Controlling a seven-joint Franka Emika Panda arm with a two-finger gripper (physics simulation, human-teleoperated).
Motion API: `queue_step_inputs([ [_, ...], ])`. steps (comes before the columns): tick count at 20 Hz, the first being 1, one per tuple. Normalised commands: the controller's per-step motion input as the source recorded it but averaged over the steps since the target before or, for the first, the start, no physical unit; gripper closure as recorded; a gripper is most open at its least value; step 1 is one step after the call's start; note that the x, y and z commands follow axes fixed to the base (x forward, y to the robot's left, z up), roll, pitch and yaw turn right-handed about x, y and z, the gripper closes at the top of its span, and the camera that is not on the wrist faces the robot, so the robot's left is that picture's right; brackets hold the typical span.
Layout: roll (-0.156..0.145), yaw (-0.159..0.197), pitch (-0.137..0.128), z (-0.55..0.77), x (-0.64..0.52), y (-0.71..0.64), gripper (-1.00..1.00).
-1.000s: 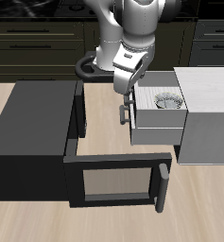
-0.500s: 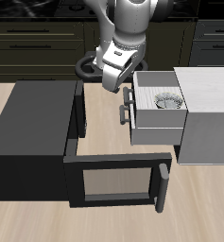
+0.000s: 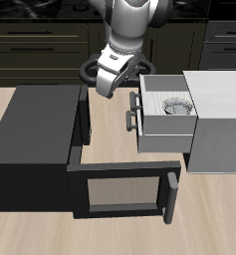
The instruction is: Place the bowl in the top drawer and close the top drawer
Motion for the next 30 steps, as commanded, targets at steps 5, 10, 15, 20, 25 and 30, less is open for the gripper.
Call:
queue_step_inputs([
  [5,-0.061,0.012,-0.015,-0.05,0.1,-0.36,-1.0],
  [10,-0.033,0.025,-0.002,-0.1,0.14,-0.16,-1.0],
  [15,-0.01,0.039,-0.001,-0.16,0.16,-0.04,-1.0],
  [20,-0.013,0.032,-0.011,-0.08,0.13,-0.04,-1.0],
  [25,0.033,0.009,-0.004,-0.08,0.06,0.19,-1.0],
  [30,0.061,0.014,-0.001,-0.08,0.07,0.32,-1.0],
])
